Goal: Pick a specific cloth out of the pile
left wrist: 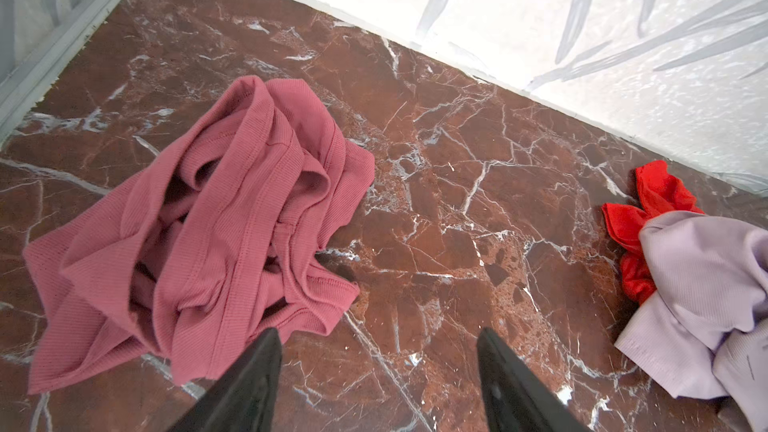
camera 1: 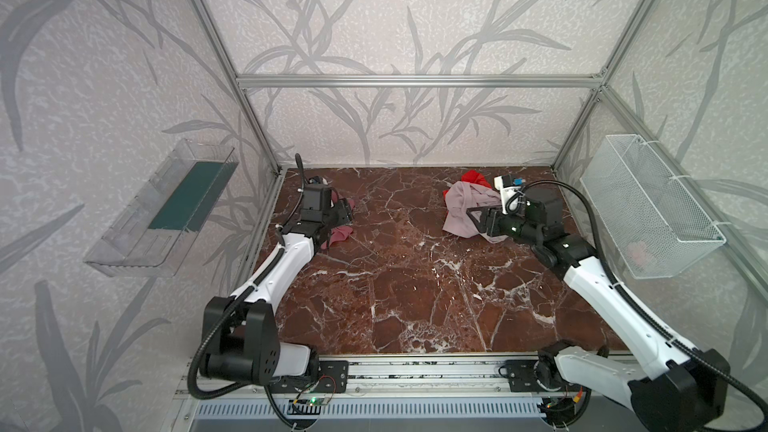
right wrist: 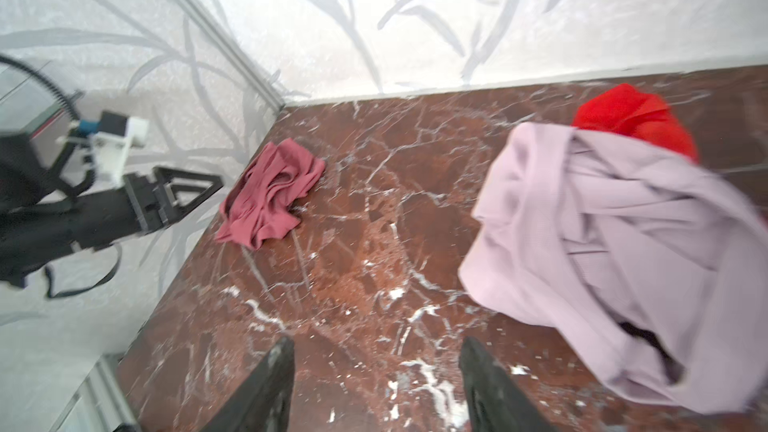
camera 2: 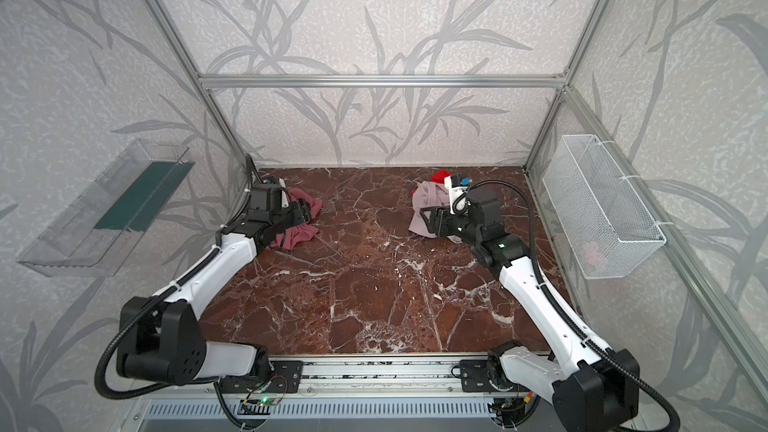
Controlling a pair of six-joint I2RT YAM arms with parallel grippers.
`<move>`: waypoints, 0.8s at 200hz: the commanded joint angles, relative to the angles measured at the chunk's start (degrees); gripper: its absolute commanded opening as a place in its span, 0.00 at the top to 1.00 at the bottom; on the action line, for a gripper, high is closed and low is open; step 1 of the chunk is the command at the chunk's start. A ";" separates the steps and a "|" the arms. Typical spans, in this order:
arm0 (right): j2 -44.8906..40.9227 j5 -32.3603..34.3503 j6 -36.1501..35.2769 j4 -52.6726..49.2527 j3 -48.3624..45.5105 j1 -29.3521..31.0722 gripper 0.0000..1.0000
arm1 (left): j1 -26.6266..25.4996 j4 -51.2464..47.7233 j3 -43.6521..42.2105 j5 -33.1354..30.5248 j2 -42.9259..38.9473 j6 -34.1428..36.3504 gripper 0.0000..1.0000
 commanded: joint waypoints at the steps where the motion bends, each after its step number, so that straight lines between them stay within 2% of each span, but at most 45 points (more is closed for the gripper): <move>1: -2.66 2.44 -2.67 0.14 -3.60 -5.89 0.33 | 0.16 6.03 -4.91 -5.25 -3.33 3.47 0.23; 31: -2.68 7.86 -4.88 6.53 -8.68 -11.75 0.28 | 0.28 11.64 -9.33 -7.59 -4.04 8.11 0.21; 52: -0.75 14.85 -8.90 13.31 -12.81 -12.05 0.27 | 0.58 15.68 -11.92 -11.35 -2.64 8.46 0.20; 72: 1.38 19.81 -11.05 22.43 -18.60 -12.06 0.25 | 1.13 21.60 -15.54 -11.02 -2.50 11.54 0.19; 100: 5.72 21.36 -15.93 39.96 -27.63 -12.05 0.23 | 1.34 25.63 -19.12 -13.22 -2.67 17.27 0.19; 125: 10.98 21.65 -19.25 46.15 -29.43 -11.96 0.20 | 1.89 32.62 -23.74 -18.55 -2.59 17.38 0.19; 138: 12.96 22.59 -21.05 49.03 -30.47 -11.85 0.17 | 2.44 36.69 -26.02 -18.42 -2.60 18.51 0.19; 160: 16.24 23.43 -21.79 59.56 -34.02 -11.70 0.14 | 3.01 44.32 -29.35 -16.49 -1.45 21.10 0.18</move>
